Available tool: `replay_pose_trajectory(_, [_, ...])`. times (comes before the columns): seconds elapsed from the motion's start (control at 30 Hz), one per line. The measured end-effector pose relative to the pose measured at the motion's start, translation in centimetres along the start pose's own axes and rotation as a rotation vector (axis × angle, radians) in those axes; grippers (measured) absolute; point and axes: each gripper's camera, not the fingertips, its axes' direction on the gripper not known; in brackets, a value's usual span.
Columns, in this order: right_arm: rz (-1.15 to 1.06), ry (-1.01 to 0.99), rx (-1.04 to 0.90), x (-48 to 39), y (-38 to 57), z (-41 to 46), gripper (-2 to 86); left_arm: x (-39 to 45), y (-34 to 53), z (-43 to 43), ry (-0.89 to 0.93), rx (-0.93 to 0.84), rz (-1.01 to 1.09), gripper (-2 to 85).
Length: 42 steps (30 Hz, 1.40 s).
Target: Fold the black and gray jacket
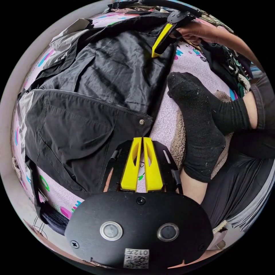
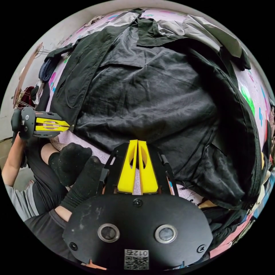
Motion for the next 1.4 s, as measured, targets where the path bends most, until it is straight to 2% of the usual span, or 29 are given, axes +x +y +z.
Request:
replay_pose_trajectory(0.13, [0.069, 0.062, 0.029, -3.4, 2.1, 1.1, -0.9, -0.3, 0.9, -0.2, 0.045, 0.001, -0.063, 0.3])
replay_pose_trajectory(0.3, [0.133, 0.183, 0.170, -7.4, 6.8, -2.1, -0.9, 0.0, 5.7, -5.7, 0.020, 0.196, -0.210, 0.2])
replay_pose_trajectory(0.4, [0.182, 0.085, 0.284, -8.7, 10.0, -6.4, -0.8, 0.8, 8.8, -8.9, -0.002, 0.268, -0.255, 0.3])
replay_pose_trajectory(0.47, [0.193, -0.082, 0.398, -10.4, 13.3, -9.6, -0.7, 1.6, 10.6, -10.9, -0.025, 0.302, -0.268, 0.3])
replay_pose_trajectory(0.57, [0.124, -0.277, 0.481, -13.8, 17.4, -12.2, -0.5, 3.2, 13.7, -14.0, -0.048, 0.364, -0.301, 0.4])
replay_pose_trajectory(0.7, [-0.003, -0.387, 0.570, -19.2, 22.4, -15.0, -0.2, 5.2, 17.4, -17.7, -0.091, 0.440, -0.345, 0.4])
replay_pose_trajectory(0.87, [-0.244, -0.124, 0.603, -28.9, 30.7, -17.5, -0.4, 4.7, 18.7, -22.7, -0.188, 0.481, -0.382, 0.5])
replay_pose_trajectory(1.07, [-0.254, -0.132, 0.852, -28.1, 39.0, -20.8, -0.8, -0.1, 18.5, -26.3, -0.151, 0.563, -0.492, 0.5])
replay_pose_trajectory(1.17, [-0.246, -0.020, 0.802, -28.5, 37.4, -16.3, -0.8, -2.3, 18.1, -25.5, -0.089, 0.599, -0.527, 0.6])
replay_pose_trajectory(1.2, [-0.220, -0.043, 0.800, -27.7, 36.8, -15.9, -0.8, -3.2, 17.7, -24.6, -0.070, 0.590, -0.535, 0.7])
replay_pose_trajectory(1.27, [-0.100, -0.211, 0.843, -23.9, 35.6, -14.5, -0.8, -4.4, 16.9, -23.0, -0.049, 0.560, -0.527, 0.7])
replay_pose_trajectory(1.4, [-0.067, -0.258, 0.810, -24.5, 33.5, -12.4, -0.8, -8.1, 15.8, -18.9, 0.010, 0.541, -0.503, 0.7])
